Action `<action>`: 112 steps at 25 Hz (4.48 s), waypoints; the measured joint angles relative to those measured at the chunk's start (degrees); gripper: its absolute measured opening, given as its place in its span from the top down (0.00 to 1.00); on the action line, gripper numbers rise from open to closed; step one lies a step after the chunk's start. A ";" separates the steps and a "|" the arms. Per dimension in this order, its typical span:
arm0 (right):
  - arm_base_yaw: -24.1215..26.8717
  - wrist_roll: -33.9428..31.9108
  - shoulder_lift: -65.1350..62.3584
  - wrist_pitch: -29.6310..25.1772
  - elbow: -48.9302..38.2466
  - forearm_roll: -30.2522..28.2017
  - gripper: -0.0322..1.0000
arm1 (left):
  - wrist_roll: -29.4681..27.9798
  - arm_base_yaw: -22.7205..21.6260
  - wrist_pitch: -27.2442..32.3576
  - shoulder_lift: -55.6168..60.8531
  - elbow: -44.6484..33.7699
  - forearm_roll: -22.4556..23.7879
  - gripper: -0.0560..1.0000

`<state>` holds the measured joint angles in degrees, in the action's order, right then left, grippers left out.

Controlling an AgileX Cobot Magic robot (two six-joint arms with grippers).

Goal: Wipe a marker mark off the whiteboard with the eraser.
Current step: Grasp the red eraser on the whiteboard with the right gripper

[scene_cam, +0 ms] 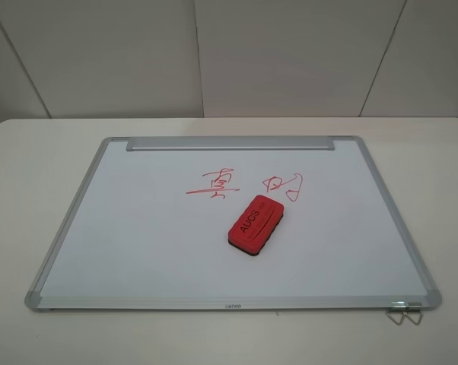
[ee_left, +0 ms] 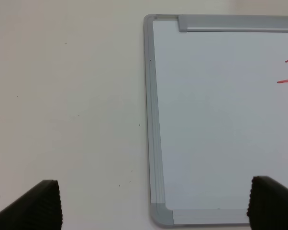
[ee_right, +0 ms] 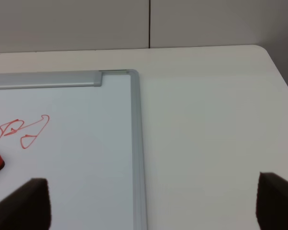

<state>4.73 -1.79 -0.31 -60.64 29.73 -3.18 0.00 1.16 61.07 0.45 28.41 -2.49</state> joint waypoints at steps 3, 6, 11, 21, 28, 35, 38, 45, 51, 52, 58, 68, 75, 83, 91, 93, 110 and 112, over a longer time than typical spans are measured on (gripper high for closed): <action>0.00 0.00 0.00 0.00 0.00 0.00 0.22 | 0.00 0.00 0.00 0.00 0.00 0.00 0.21; 0.00 0.00 0.00 0.00 0.00 0.00 0.22 | 0.00 0.00 0.00 0.00 0.00 0.00 0.21; 0.00 0.00 0.00 0.00 0.00 0.00 0.22 | 0.00 0.00 0.00 0.00 0.00 0.00 0.21; 0.00 0.00 0.00 0.00 0.00 0.00 0.22 | 0.00 0.00 0.00 0.00 0.00 0.00 0.21; 0.00 0.00 0.00 0.00 0.00 0.00 0.22 | 0.00 0.00 0.00 0.00 0.00 0.00 0.21; 0.00 0.00 0.37 0.00 0.00 0.00 0.22 | 0.00 0.00 0.00 0.00 0.00 0.00 0.21; 0.00 0.00 5.51 0.00 0.00 0.00 0.22 | 0.00 0.00 0.00 0.00 0.00 0.00 0.21; 0.00 0.00 32.08 1.45 3.14 4.12 0.22 | 0.00 0.00 0.00 0.00 0.00 0.00 0.21; -7.26 -5.91 56.29 6.04 13.64 6.94 0.22 | 0.00 0.00 0.00 0.00 0.00 0.00 0.21; -9.52 -8.33 60.44 6.69 15.36 6.70 0.22 | 0.00 0.00 0.00 0.00 0.00 0.00 0.21; -18.26 -22.60 81.48 11.75 24.64 6.00 0.22 | 0.00 0.00 0.00 0.00 0.00 0.00 0.21; -30.19 -40.88 104.51 13.50 37.29 1.13 0.22 | 0.00 0.00 0.00 0.00 0.00 0.00 0.21; -36.89 -50.63 110.31 14.69 43.61 -1.80 0.22 | 0.00 0.00 0.00 0.00 0.00 0.00 0.21; -39.06 -55.31 113.29 13.91 44.42 -5.34 0.22 | 0.00 0.00 0.00 0.00 0.00 0.00 0.21; -40.81 -57.27 116.27 13.96 44.52 -5.73 0.22 | 0.00 0.00 0.00 0.00 0.00 0.00 0.21; -40.81 -58.37 116.66 14.07 44.29 -5.87 0.22 | 0.00 0.00 0.00 0.00 0.00 0.00 0.21; -40.86 -59.80 118.64 17.83 43.21 -2.83 0.23 | 0.00 0.00 0.00 0.00 0.00 0.00 0.21; -41.35 -59.85 118.64 17.83 43.21 -2.83 0.23 | 0.00 0.00 0.00 0.00 0.00 0.00 0.21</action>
<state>-36.61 -61.64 118.33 -42.81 72.94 -6.02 0.00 1.16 61.07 0.45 28.41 -2.49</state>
